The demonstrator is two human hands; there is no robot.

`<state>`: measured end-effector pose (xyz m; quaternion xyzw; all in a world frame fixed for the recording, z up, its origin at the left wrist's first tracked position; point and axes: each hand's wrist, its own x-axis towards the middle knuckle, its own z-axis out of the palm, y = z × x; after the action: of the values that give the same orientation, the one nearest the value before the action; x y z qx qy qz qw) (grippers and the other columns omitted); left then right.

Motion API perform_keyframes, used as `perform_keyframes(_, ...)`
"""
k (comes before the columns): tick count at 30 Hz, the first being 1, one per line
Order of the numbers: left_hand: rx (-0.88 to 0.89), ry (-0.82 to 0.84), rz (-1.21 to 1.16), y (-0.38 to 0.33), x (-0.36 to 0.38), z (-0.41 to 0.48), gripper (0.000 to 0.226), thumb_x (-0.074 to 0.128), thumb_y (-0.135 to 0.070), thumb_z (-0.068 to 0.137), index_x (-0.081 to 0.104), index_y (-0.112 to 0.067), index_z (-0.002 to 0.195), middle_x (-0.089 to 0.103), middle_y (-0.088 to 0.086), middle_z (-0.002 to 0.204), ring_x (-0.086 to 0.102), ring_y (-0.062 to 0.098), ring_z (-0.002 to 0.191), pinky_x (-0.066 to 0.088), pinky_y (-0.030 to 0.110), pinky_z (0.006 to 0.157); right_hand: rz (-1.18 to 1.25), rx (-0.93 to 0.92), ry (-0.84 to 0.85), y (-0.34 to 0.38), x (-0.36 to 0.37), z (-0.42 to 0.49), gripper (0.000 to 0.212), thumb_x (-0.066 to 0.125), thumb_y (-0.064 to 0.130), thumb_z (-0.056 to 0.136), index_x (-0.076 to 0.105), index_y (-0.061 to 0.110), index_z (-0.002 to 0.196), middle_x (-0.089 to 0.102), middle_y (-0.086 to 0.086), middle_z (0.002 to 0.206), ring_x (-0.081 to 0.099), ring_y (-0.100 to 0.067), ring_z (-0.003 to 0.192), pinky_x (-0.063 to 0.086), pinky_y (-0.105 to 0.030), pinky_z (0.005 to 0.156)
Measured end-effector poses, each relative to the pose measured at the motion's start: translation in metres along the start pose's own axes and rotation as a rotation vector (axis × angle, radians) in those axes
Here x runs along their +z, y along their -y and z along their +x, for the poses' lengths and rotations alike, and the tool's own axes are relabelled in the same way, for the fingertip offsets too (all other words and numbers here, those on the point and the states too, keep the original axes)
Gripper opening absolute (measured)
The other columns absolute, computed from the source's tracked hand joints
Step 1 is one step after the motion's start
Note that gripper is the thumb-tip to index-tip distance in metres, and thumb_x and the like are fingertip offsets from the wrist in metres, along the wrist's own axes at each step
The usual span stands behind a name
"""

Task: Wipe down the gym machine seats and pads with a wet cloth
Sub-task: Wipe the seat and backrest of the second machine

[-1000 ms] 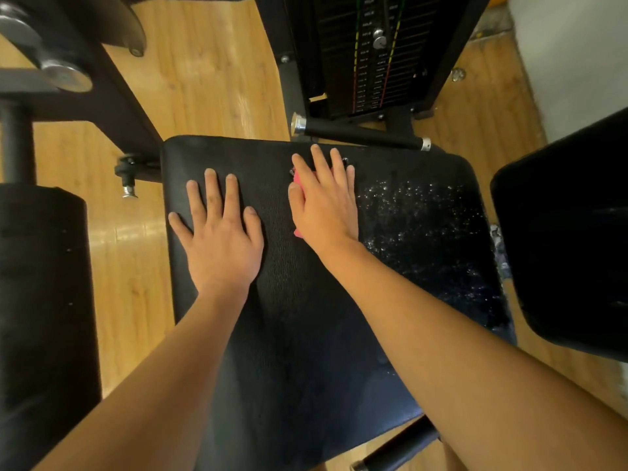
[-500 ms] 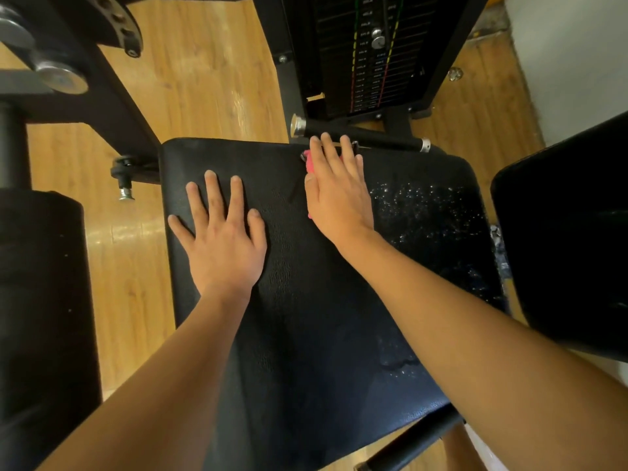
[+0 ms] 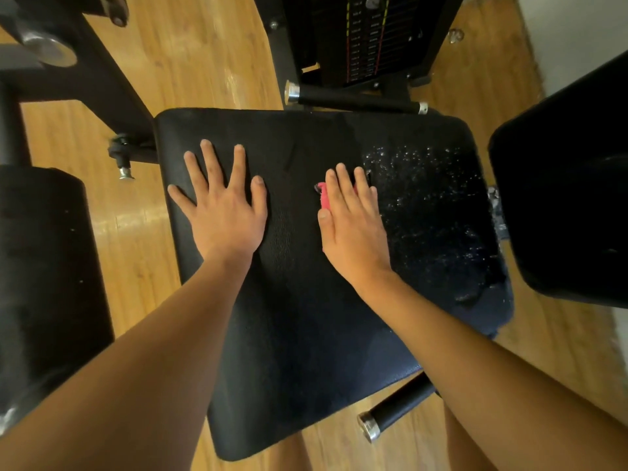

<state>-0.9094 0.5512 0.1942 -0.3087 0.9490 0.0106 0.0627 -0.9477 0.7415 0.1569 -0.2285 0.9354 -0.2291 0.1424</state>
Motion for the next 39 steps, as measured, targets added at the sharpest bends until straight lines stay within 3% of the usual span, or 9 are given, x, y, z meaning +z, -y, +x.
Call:
perform_keyframes(19,0.014,-0.010,-0.034,0.001,0.001,-0.001,0.060,0.017,-0.056,0.104,0.018,-0.037,0.161,0.003,0.007,0.171,-0.003,0.032,0.157,0.003,0.070,0.119,0.014,-0.004,0.092,-0.022,0.024,-0.185,0.055,0.031,0.034,0.110,0.021,0.020,0.162,0.019,0.001,0.171,0.006,-0.026,0.160,0.014,-0.050,0.127)
perform_keyframes(24,0.028,-0.002,-0.076,0.001,-0.003,-0.002,0.058,0.019,-0.054,0.105,0.023,-0.037,0.160,0.004,0.006,0.171,-0.003,0.031,0.157,0.002,0.068,0.120,-0.051,-0.048,0.134,-0.028,0.019,-0.184,0.055,0.027,0.035,0.110,0.017,0.020,0.163,0.019,-0.001,0.171,0.005,-0.027,0.160,0.012,-0.047,0.128)
perform_keyframes(28,0.137,0.006,-0.096,-0.003,-0.005,-0.025,0.056,0.029,-0.048,0.105,0.032,-0.029,0.158,0.014,0.009,0.170,0.006,0.030,0.157,0.006,0.065,0.122,-0.069,-0.049,0.151,-0.032,0.017,-0.188,0.059,0.030,0.033,0.110,0.008,0.022,0.163,0.013,-0.001,0.173,0.001,-0.027,0.161,0.010,-0.046,0.128)
perform_keyframes(35,0.097,0.026,-0.037,-0.022,0.009,-0.058,0.059,0.022,-0.050,0.106,0.018,-0.032,0.162,0.003,0.007,0.171,-0.003,0.029,0.157,-0.001,0.063,0.123,-0.046,0.074,0.169,-0.054,0.012,-0.190,0.056,0.020,0.036,0.110,0.003,0.025,0.162,0.003,0.002,0.172,-0.006,-0.026,0.160,0.004,-0.047,0.127)
perform_keyframes(39,0.094,0.002,-0.019,-0.025,0.010,-0.058,0.059,0.022,-0.049,0.106,0.019,-0.031,0.162,0.004,0.008,0.171,-0.001,0.030,0.157,0.000,0.063,0.123,-0.058,0.066,0.146,-0.050,0.014,-0.183,0.056,0.022,0.034,0.110,0.012,0.020,0.163,0.009,0.001,0.172,-0.002,-0.029,0.160,0.004,-0.048,0.127)
